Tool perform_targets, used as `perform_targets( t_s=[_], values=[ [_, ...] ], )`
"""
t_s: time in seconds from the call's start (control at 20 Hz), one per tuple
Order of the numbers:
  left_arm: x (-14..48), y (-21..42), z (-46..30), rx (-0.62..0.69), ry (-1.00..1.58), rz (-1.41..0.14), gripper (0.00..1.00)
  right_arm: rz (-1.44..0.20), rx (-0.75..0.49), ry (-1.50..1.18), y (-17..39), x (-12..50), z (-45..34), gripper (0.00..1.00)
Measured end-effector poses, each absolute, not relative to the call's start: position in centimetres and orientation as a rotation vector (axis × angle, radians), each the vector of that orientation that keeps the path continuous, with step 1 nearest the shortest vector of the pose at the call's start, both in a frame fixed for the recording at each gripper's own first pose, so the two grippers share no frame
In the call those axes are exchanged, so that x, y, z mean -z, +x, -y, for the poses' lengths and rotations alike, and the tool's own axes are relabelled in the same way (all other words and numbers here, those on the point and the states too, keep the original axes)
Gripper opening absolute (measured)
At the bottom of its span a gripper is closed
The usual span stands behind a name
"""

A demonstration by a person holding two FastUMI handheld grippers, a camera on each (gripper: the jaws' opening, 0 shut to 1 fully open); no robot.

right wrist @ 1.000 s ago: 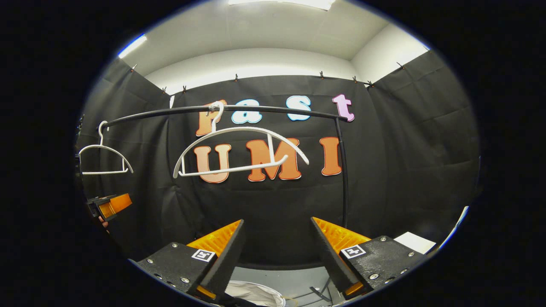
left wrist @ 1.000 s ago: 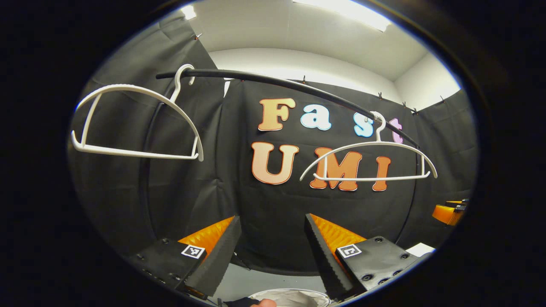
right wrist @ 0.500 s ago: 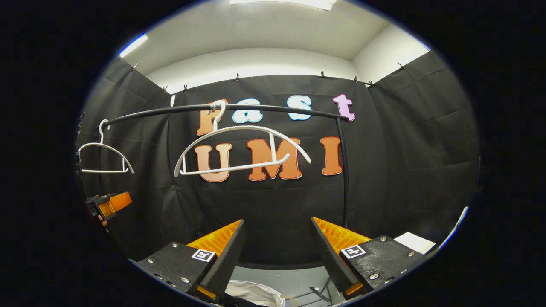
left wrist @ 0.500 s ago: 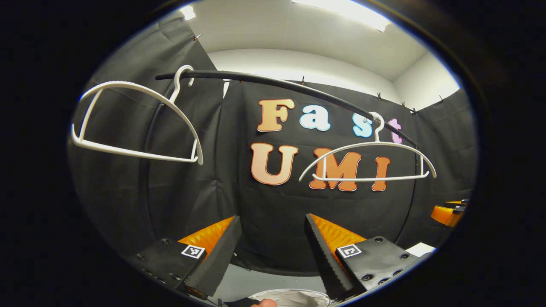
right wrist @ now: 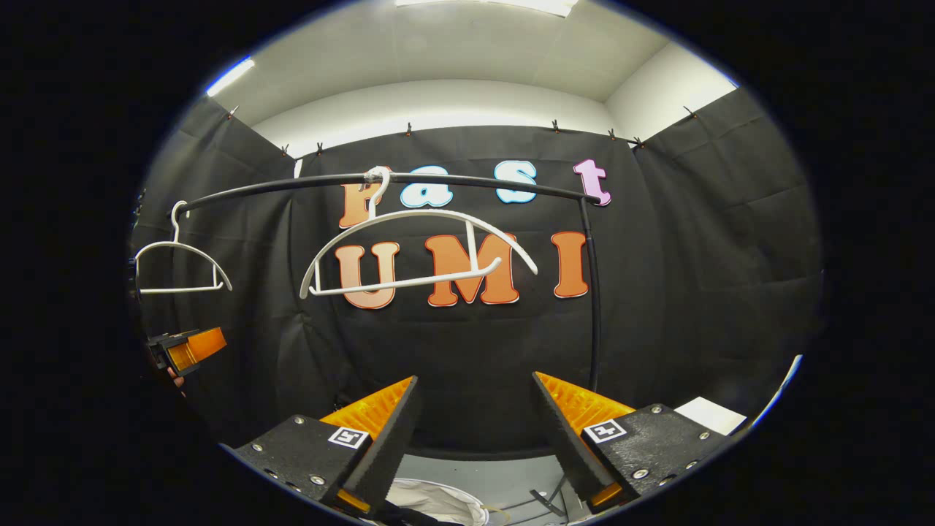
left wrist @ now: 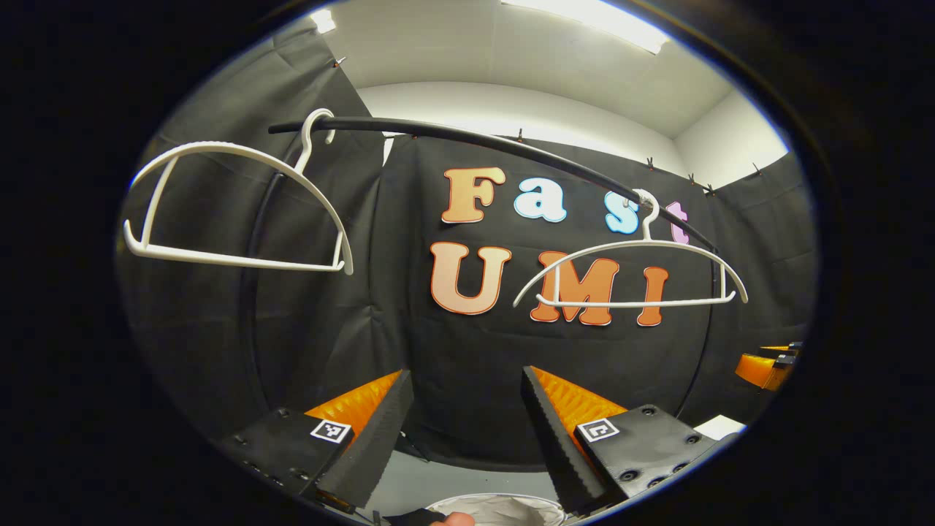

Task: Grasp the clothes on the hanger with both hands and then place them into the laundry hamper below.

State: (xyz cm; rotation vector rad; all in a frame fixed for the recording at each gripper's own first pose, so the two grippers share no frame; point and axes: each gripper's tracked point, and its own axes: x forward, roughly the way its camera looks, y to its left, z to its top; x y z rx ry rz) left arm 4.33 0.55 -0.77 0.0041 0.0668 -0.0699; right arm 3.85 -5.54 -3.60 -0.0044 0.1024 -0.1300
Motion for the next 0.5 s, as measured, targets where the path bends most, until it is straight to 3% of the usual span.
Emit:
perform_targets(
  t_s=[0.5],
  values=[
    [0.93, 4.19, -0.47, 0.079, 0.013, -0.072, 0.96, -0.12, 0.13, 0.005, 4.09, 4.55, 5.32, 0.92]
  ],
)
